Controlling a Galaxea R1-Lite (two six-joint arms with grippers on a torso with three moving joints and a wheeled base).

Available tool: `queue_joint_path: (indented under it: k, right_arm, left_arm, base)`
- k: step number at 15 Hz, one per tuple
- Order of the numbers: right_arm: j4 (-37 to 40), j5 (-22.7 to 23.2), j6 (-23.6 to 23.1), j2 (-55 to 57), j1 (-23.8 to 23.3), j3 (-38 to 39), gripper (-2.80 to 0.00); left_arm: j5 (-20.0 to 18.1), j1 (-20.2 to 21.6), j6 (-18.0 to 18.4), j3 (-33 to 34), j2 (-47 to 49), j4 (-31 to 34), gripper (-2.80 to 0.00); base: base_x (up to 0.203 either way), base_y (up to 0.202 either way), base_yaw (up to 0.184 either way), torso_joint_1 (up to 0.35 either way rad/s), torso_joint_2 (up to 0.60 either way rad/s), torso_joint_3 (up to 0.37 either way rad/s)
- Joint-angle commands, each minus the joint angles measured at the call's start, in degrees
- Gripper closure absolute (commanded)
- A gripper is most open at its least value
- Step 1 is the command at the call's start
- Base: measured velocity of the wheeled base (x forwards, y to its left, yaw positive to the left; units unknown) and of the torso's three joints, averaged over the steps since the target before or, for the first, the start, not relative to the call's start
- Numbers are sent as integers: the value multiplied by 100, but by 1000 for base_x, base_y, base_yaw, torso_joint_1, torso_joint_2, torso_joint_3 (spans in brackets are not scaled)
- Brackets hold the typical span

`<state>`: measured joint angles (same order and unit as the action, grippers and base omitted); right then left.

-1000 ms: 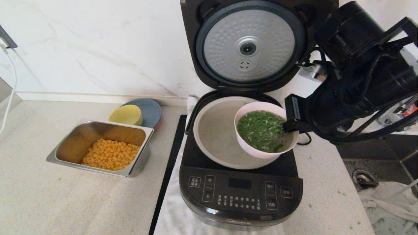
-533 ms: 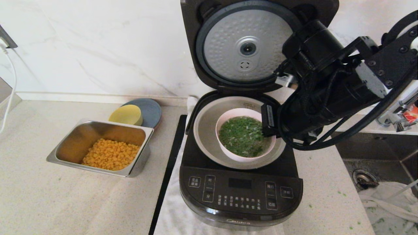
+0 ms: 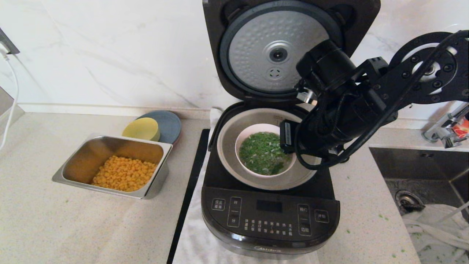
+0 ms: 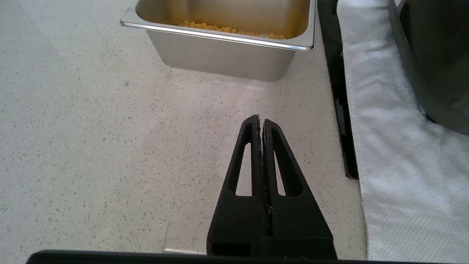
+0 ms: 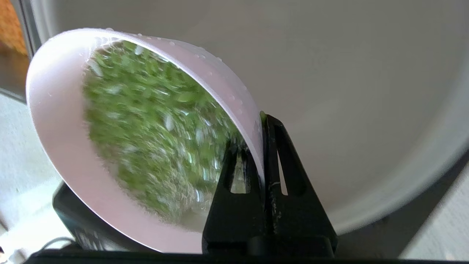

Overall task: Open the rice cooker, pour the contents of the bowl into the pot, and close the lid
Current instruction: Pour the water from the bowl into the rice cooker

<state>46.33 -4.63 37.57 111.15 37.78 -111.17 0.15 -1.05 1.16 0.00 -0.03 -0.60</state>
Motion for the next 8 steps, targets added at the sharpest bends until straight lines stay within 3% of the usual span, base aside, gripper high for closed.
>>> queue_joint_path:
  k: [1,5,8]
  right_arm:
    - [-120,-46,22,73,1,-2,0]
    - [-465,-477,-18,45,1,-2,0]
    - [-694,-1088,-144,15,13,2,0]
  left_arm:
    - [2,-1,4,44,-6,-2,0]
    - [2,-1,-2,44,-6,-2,0]
    - [2,-1,2,44,-6,-2,0]
  base:
    - [0,0,0,0,0,0]
    - [0,0,0,0,0,0]
    - [0,0,0,0,0,0]
